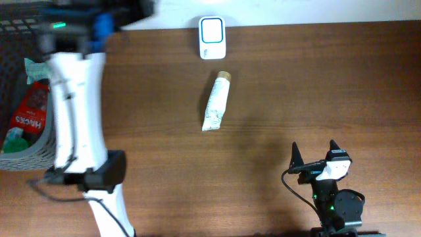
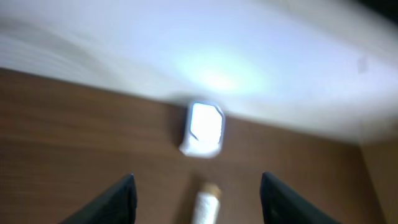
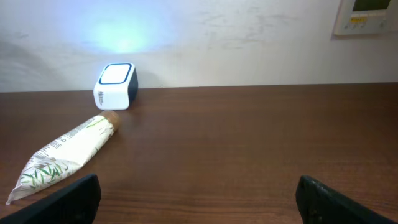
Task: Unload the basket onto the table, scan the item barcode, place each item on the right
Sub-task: 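Return the left gripper to the basket and grasp the red snack bag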
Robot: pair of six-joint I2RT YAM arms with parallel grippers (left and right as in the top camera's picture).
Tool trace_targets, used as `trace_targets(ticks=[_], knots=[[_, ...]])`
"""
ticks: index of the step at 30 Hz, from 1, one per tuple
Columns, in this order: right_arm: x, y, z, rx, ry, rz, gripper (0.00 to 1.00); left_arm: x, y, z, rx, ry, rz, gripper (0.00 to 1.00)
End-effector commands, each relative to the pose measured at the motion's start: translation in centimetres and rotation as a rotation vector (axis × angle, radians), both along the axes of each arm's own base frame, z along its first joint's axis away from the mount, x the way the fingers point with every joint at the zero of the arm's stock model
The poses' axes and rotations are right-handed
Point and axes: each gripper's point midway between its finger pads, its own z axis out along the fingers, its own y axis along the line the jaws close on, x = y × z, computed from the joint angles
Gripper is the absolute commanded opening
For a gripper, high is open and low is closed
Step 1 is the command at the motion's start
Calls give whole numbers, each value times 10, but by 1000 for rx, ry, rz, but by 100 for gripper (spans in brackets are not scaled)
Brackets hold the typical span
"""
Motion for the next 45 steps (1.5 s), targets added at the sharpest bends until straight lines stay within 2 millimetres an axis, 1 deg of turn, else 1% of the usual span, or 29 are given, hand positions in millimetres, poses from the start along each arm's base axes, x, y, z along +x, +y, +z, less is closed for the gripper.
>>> trace_targets(ticks=[1, 2, 3, 5, 6, 7, 8, 10, 12, 13, 14, 15, 16, 17, 18, 20, 24, 26, 28, 29, 30, 33, 36, 38, 39, 41, 43, 45], knots=[[0, -3, -3, 3, 3, -13, 99, -21, 113, 38, 40, -80, 247, 66], [0, -3, -3, 3, 3, -13, 99, -26, 139, 38, 58, -76, 315, 67], [0, -3, -3, 3, 3, -13, 98, -39, 193, 33, 133, -48, 440, 68], [0, -3, -3, 3, 3, -13, 99, -60, 251, 14, 250, 41, 567, 68], [0, -3, -3, 3, 3, -13, 98, -72, 278, -1, 325, 118, 617, 67], [0, -3, -3, 3, 3, -13, 99, -78, 291, -14, 360, 172, 629, 67], [0, -3, -3, 3, 3, -13, 99, -81, 304, -31, 380, 230, 625, 66], [0, -3, -3, 3, 3, -13, 98, -83, 328, -76, 401, 361, 603, 60], [0, -3, -3, 3, 3, -13, 98, -84, 351, -129, 414, 486, 588, 61], [0, -3, -3, 3, 3, -13, 98, -89, 360, -156, 439, 563, 595, 63], [0, -3, -3, 3, 3, -13, 98, -94, 365, -174, 470, 619, 596, 63], [0, -3, -3, 3, 3, -13, 99, -99, 369, -188, 497, 663, 597, 63], [0, -3, -3, 3, 3, -13, 99, -103, 374, -208, 523, 708, 599, 63], [0, -3, -3, 3, 3, -14, 99, -102, 375, -224, 548, 730, 555, 64], [0, -3, -3, 3, 3, -13, 98, -101, 375, -246, 576, 751, 499, 65], [0, -3, -3, 3, 3, -13, 98, -101, 373, -268, 594, 771, 456, 68], [0, -3, -3, 3, 3, -13, 98, -98, 374, -313, 661, 809, 310, 72], [0, -3, -3, 3, 3, -14, 99, -92, 376, -324, 661, 798, 303, 71], [0, -3, -3, 3, 3, -13, 99, -76, 357, -336, 637, 737, 131, 70], [0, -3, -3, 3, 3, -13, 99, -71, 350, -340, 620, 719, 100, 70], [0, -3, -3, 3, 3, -13, 98, -69, 349, -344, 618, 722, 93, 69], [0, -3, -3, 3, 3, -13, 99, -75, 342, -364, 597, 769, 63, 70], [0, -3, -3, 3, 3, -13, 98, -82, 339, -378, 585, 800, 48, 70], [0, -3, -3, 3, 3, -13, 99, -89, 335, -387, 576, 819, 38, 69], [0, -3, -3, 3, 3, -13, 99, -90, 335, -391, 576, 820, 38, 66], [0, -3, -3, 3, 3, -14, 99, -92, 333, -399, 575, 822, 37, 52], [0, -3, -3, 3, 3, -13, 99, -96, 331, -406, 570, 830, 32, 29], [0, -3, -3, 3, 3, -13, 98, -94, 326, -409, 541, 816, 18, 10]])
